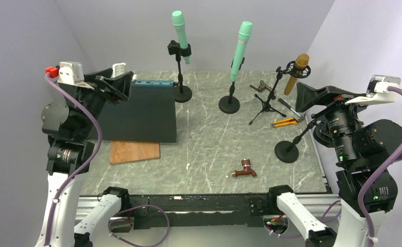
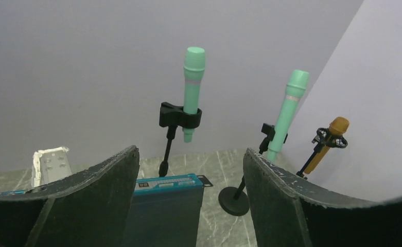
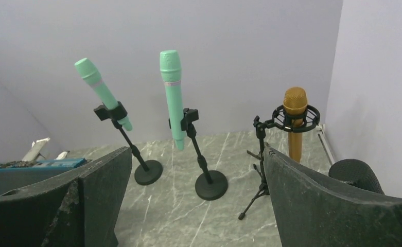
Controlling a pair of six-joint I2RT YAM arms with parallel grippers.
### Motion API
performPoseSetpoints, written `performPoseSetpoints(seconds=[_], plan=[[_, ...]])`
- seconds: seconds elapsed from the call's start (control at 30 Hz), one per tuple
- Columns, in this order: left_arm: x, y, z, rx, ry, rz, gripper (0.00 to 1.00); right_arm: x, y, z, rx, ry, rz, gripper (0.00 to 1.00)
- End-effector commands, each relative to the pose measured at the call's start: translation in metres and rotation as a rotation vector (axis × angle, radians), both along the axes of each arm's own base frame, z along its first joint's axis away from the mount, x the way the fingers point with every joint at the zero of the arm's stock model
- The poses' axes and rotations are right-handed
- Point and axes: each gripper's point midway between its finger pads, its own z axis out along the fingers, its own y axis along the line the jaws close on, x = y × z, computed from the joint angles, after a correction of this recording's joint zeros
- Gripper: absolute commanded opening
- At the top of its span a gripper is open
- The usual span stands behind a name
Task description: Remove the microphone from the stand
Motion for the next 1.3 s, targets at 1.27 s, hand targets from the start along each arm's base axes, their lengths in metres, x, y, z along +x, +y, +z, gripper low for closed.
performPoseSetpoints(seconds=[1.27], plan=[[-0.025,-0.084,-0.035,0.170,-0.087,-0.314,0.73,0.014,-0.131,-0.145,-0.259,0.438,-0.828,1.00]])
